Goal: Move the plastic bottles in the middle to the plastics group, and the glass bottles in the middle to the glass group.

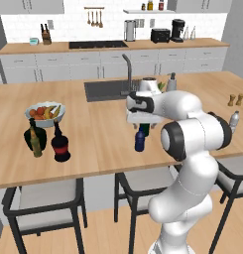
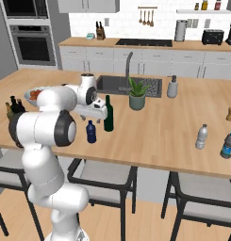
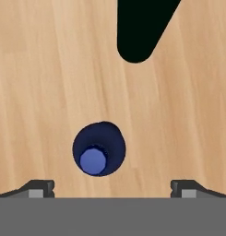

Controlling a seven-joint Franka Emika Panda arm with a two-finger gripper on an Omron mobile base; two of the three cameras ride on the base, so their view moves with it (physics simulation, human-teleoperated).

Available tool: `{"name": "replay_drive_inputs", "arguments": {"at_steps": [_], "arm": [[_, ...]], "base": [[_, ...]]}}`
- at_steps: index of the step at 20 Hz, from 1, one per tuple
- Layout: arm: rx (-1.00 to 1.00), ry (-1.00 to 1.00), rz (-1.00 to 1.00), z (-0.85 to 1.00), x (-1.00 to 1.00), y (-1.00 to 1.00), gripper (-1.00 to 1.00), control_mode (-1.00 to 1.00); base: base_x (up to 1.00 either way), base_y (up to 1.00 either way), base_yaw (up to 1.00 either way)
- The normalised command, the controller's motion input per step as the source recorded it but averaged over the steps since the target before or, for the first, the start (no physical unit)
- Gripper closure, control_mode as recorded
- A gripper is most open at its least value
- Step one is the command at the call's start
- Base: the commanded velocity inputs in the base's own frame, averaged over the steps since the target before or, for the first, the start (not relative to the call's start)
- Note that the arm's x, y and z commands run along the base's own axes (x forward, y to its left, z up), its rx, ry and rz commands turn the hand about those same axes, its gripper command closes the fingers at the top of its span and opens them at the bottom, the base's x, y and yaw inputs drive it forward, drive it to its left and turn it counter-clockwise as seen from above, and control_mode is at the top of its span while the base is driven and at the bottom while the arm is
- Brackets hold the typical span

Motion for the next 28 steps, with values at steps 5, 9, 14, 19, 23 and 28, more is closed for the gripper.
{"name": "replay_drive_inputs", "arguments": {"at_steps": [5, 9, 14, 19, 23, 28], "arm": [[0.0, 0.0, 0.0, -0.1, 0.02, 0.0, -1.0, -1.0], [0.0, 0.0, 0.0, -0.1, 0.0, 0.0, -1.0, -1.0], [0.0, 0.0, 0.0, -0.05, 0.0, 0.0, -1.0, -1.0], [0.0, 0.0, 0.0, -0.09, 0.03, 0.01, -1.0, -1.0], [0.0, 0.0, 0.0, -0.09, 0.08, 0.02, -1.0, -1.0], [0.0, 0.0, 0.0, -0.1, 0.08, 0.01, -1.0, -1.0]], "base": [[0.0, 0.0, 0.0], [0.0, 0.0, 0.0], [0.0, 0.0, 0.0], [0.0, 0.0, 0.0], [0.0, 0.0, 0.0], [0.0, 0.0, 0.0]]}}
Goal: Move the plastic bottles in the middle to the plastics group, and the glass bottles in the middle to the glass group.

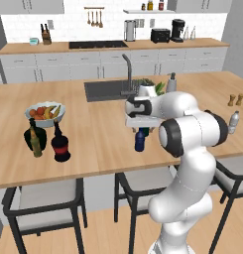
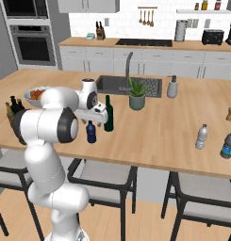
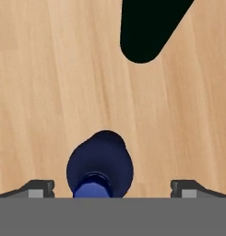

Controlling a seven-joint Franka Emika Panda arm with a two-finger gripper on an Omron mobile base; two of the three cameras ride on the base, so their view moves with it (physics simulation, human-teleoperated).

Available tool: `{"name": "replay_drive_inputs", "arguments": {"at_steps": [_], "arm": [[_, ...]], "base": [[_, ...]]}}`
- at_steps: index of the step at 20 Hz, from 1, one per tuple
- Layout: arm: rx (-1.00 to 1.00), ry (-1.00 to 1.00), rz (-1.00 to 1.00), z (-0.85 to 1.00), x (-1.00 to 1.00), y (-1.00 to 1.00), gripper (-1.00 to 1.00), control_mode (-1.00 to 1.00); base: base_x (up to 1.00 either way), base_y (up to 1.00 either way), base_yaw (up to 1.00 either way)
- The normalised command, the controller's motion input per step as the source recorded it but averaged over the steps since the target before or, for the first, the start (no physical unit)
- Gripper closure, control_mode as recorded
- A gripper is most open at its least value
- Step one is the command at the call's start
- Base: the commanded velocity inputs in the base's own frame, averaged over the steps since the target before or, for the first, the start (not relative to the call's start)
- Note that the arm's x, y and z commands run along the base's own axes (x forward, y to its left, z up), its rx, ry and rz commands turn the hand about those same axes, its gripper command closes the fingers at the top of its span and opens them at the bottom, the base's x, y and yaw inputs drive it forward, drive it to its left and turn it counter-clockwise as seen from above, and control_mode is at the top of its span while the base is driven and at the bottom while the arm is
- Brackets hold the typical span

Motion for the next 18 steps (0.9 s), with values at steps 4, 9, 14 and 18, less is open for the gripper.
{"name": "replay_drive_inputs", "arguments": {"at_steps": [4, 9, 14, 18], "arm": [[0.0, 0.0, 0.0, -0.12, 0.06, 0.0, -1.0, -1.0], [0.0, 0.0, 0.0, -0.15, 0.04, 0.0, -1.0, -1.0], [0.0, 0.0, 0.0, -0.18, 0.0, 0.0, 1.0, -1.0], [0.0, 0.0, 0.0, -0.11, 0.0, 0.0, 1.0, -1.0]], "base": [[0.0, 0.0, 0.0], [0.0, 0.0, 0.0], [0.0, 0.0, 0.0], [0.0, 0.0, 0.0]]}}
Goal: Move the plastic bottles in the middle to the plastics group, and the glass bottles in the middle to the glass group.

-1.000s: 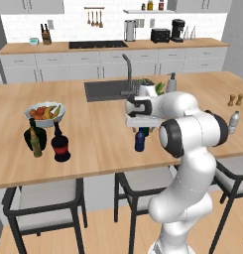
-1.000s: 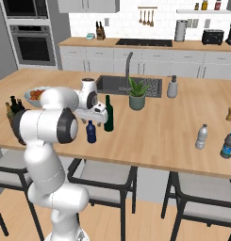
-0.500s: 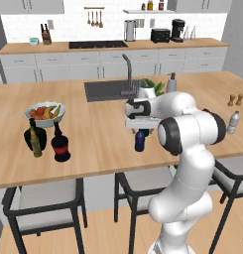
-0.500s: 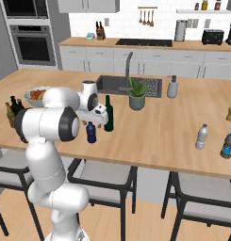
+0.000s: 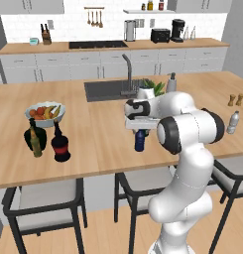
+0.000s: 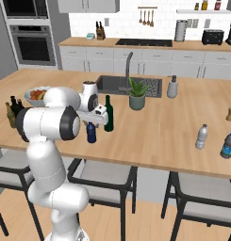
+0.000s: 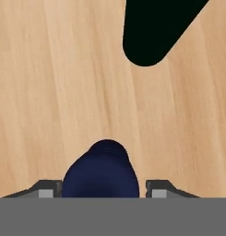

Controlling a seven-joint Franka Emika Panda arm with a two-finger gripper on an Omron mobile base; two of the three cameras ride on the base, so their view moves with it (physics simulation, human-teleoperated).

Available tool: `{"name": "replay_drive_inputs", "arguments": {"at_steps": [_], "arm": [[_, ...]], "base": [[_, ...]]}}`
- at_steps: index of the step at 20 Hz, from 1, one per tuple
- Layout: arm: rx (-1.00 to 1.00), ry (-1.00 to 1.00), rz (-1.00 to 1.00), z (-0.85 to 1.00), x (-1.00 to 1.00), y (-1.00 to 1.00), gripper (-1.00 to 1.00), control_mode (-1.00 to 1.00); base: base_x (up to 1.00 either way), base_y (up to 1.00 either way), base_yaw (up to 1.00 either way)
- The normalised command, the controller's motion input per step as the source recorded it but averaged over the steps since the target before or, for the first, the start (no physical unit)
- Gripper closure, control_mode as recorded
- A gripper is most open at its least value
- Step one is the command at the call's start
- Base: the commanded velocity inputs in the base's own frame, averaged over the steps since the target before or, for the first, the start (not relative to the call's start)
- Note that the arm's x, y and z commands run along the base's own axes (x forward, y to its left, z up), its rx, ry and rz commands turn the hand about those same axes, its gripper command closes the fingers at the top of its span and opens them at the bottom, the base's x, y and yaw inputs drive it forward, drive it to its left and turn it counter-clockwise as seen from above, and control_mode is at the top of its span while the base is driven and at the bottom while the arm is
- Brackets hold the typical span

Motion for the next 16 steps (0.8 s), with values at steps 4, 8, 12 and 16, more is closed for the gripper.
{"name": "replay_drive_inputs", "arguments": {"at_steps": [4, 8, 12, 16], "arm": [[0.0, 0.0, 0.0, -0.11, 0.0, 0.0, 1.0, -1.0], [0.0, 0.0, 0.0, -0.11, 0.0, 0.0, 1.0, -1.0], [0.0, 0.0, 0.0, 0.03, -0.07, -0.15, 1.0, -1.0], [0.0, 0.0, 0.0, 0.11, -0.31, -0.64, 1.0, -1.0]], "base": [[0.0, 0.0, 0.0], [0.0, 0.0, 0.0], [0.0, 0.0, 0.0], [0.0, 0.0, 0.0]]}}
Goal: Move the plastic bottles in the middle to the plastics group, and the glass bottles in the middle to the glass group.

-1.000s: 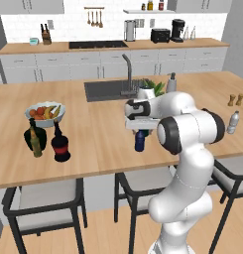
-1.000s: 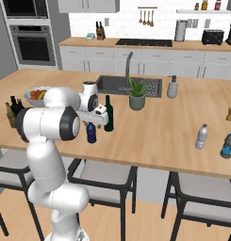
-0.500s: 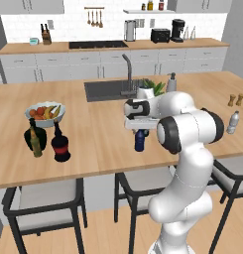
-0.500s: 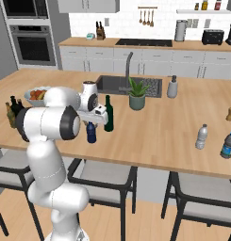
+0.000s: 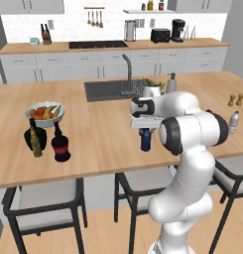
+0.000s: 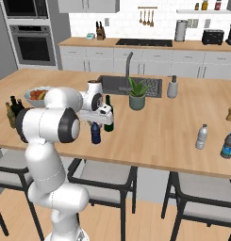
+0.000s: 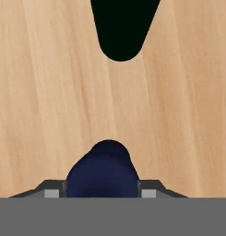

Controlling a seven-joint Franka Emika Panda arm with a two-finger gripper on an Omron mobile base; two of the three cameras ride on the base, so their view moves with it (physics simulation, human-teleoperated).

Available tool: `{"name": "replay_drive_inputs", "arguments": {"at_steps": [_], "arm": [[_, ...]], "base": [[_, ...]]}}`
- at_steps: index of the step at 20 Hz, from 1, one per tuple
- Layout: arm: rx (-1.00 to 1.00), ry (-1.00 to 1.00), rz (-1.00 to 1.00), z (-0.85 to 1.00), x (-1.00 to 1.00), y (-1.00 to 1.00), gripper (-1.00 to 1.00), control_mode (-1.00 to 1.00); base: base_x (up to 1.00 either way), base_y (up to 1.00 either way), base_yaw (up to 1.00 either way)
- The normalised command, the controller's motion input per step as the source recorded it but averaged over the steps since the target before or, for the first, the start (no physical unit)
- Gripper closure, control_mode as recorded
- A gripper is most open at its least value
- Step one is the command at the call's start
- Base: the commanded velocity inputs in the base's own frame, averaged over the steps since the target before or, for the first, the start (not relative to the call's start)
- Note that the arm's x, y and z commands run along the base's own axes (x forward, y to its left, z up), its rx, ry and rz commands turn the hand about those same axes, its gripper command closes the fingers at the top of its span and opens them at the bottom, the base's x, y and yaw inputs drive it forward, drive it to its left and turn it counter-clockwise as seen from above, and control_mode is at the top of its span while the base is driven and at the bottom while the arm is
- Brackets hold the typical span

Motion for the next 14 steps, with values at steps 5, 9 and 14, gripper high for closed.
{"name": "replay_drive_inputs", "arguments": {"at_steps": [5, 9, 14], "arm": [[0.0, 0.0, 0.0, 0.1, -0.24, -0.9, 1.0, -1.0], [0.0, 0.0, 0.0, 0.01, -0.13, -0.97, 1.0, -1.0], [0.0, 0.0, 0.0, 0.04, -0.09, -0.96, 1.0, -1.0]], "base": [[0.0, 0.0, 0.0], [0.0, 0.0, 0.0], [0.0, 0.0, 0.0]]}}
